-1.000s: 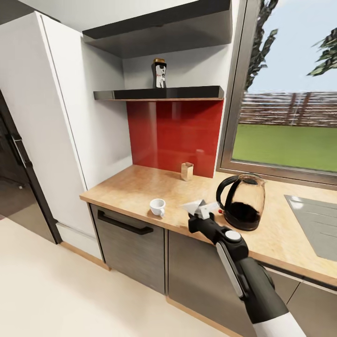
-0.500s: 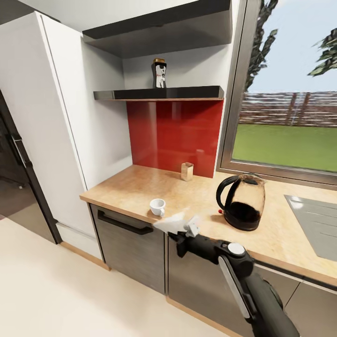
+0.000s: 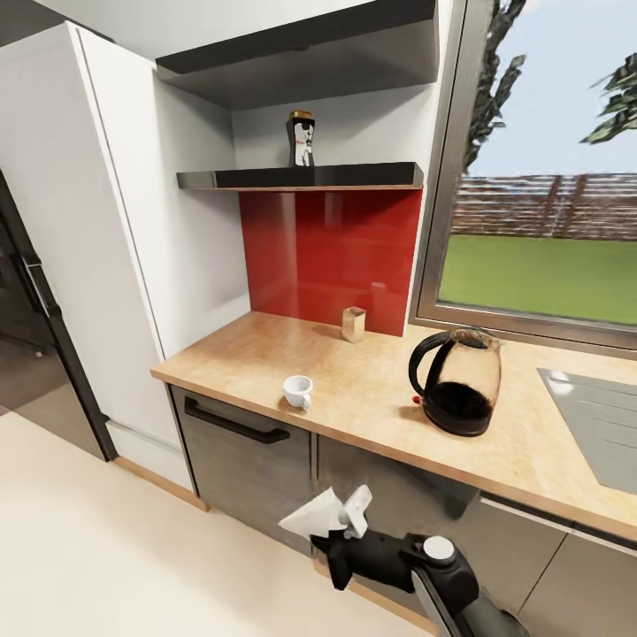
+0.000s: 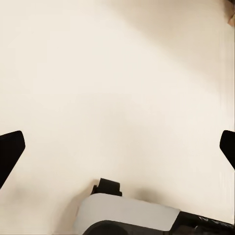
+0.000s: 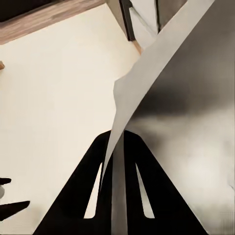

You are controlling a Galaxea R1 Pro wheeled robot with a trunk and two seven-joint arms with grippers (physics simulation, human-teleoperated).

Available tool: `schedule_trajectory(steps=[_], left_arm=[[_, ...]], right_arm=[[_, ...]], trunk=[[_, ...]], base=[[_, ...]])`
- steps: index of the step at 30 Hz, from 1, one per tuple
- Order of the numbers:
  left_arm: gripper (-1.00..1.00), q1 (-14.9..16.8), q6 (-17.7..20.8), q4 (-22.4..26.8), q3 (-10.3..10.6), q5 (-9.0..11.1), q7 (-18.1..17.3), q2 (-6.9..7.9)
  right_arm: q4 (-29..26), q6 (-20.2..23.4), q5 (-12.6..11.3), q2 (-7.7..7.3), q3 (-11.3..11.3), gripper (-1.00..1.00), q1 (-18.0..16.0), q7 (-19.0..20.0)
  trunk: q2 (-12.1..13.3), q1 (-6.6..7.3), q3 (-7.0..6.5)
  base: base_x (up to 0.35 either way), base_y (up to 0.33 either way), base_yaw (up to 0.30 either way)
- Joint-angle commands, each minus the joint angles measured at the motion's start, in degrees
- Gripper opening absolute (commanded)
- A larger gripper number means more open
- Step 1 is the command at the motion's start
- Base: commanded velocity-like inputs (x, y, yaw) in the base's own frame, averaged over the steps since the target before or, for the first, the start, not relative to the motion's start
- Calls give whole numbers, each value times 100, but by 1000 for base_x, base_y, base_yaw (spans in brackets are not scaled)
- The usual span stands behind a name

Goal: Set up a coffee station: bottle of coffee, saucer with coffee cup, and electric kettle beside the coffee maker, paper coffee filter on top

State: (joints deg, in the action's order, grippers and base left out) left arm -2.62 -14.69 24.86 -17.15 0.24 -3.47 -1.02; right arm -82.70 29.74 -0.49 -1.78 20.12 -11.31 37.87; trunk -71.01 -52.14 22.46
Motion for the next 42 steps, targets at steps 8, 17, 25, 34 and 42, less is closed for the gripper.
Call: schedule_trajectory(steps=[8, 17, 25, 34, 42], left_arm=[[100, -2, 32, 472, -35, 3, -512, -17], [100, -2, 44, 601, -30, -3, -1091, -21], [100, -2, 37, 590, -91, -6, -1226, -7], [100, -2, 30, 599, -113, -6, -1235, 63], [100, -2, 28, 601, -121, -6, -1235, 66]], right_arm=[[688, -745, -30, -260, -1, -100, 234, 110], [1901, -1483, -60, -449, -25, -100, 379, 120], [3193, -2546, -92, -722, -40, -100, 392, 119], [4781, -3765, -1225, -1573, -52, -100, 400, 132], [5207, -4184, -1322, -1911, -52, -100, 402, 676]], trunk=[[-4, 0, 5], [-4, 0, 5], [-4, 0, 5], [-4, 0, 5], [-4, 0, 5]], base=[[0, 0, 0], [0, 0, 0], [0, 0, 0], [0, 0, 0], [0, 0, 0]])
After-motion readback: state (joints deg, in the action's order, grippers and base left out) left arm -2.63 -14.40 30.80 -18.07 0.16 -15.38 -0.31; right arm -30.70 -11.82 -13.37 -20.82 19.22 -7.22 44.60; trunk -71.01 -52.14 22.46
